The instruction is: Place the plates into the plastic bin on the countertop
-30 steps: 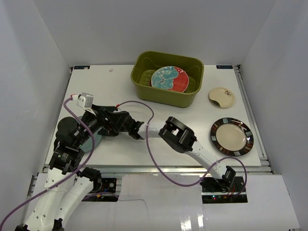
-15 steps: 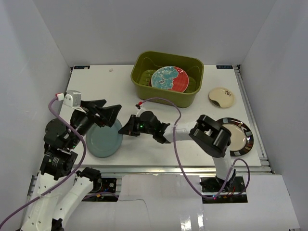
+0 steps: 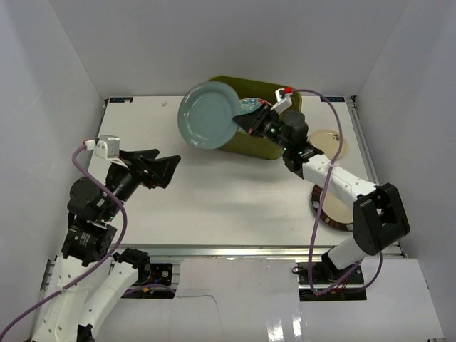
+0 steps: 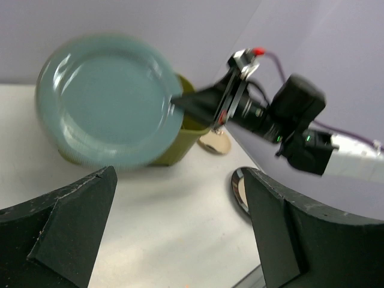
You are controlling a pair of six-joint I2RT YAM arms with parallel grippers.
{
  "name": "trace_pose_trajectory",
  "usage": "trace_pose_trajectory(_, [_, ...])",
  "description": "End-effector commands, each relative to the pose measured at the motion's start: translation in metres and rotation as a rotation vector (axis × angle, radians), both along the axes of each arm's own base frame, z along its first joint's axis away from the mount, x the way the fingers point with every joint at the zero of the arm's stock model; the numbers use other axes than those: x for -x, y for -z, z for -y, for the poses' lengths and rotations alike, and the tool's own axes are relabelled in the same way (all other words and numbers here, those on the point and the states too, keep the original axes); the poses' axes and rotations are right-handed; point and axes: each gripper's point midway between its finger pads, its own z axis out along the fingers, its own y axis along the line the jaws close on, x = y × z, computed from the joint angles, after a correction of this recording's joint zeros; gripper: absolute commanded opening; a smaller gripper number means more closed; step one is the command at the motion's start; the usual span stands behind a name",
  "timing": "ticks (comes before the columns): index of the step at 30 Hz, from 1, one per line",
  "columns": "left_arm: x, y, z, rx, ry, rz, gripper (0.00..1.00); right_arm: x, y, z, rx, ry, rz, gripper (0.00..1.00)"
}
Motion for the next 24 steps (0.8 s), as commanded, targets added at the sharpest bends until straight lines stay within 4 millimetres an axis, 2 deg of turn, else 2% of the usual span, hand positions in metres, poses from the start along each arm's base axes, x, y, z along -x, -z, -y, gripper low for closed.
trace_pose_trajectory(1, [-0.009, 0.044, 0.019, 0.024, 0.077, -0.141, 0.98, -0.057, -0.076, 0.045, -0.045, 0.123, 0.158, 0.08])
trace_pose_trajectory(2, [-0.01, 0.051, 0.023, 0.028, 0.098, -0.162, 0.98, -0.074, -0.08, 0.047, -0.03, 0.141, 0.162, 0.08])
trace_pose_trajectory(4, [-0.012, 0.062, 0.031, 0.035, 0.134, -0.196, 0.98, -0.091, -0.075, 0.058, 0.0, 0.171, 0.152, 0.08])
trace_pose_trajectory(6, [-0.016, 0.082, 0.037, 0.04, 0.158, -0.255, 0.98, -0.11, -0.073, 0.078, 0.018, 0.224, 0.144, 0.08])
trace_pose_trajectory(7, [-0.017, 0.085, 0.039, 0.045, 0.166, -0.258, 0.98, -0.12, -0.072, 0.092, 0.019, 0.256, 0.139, 0.08])
trace_pose_trajectory(8, [-0.017, 0.094, 0.042, 0.048, 0.181, -0.283, 0.98, -0.125, -0.071, 0.099, 0.013, 0.266, 0.131, 0.08])
trace_pose_trajectory(10, [-0.019, 0.098, 0.045, 0.056, 0.192, -0.296, 0.98, -0.138, -0.064, 0.117, 0.017, 0.299, 0.111, 0.08])
trace_pose_trajectory(12, [-0.019, 0.107, 0.05, 0.064, 0.219, -0.323, 0.98, -0.142, -0.053, 0.123, 0.028, 0.294, 0.08, 0.08])
trace_pose_trajectory(18, [-0.024, 0.134, 0.062, 0.074, 0.274, -0.408, 0.98, -0.151, 0.008, 0.134, 0.101, 0.32, -0.023, 0.08])
trace_pose_trajectory(20, [-0.026, 0.144, 0.069, 0.078, 0.296, -0.441, 0.98, -0.154, 0.02, 0.135, 0.113, 0.303, -0.053, 0.08])
trace_pose_trajectory(22, [-0.028, 0.161, 0.074, 0.07, 0.299, -0.485, 0.98, -0.159, 0.032, 0.139, 0.148, 0.319, -0.078, 0.13])
trace_pose_trajectory(24, [-0.028, 0.173, 0.081, 0.063, 0.302, -0.515, 0.98, -0.161, 0.044, 0.143, 0.188, 0.338, -0.098, 0.27])
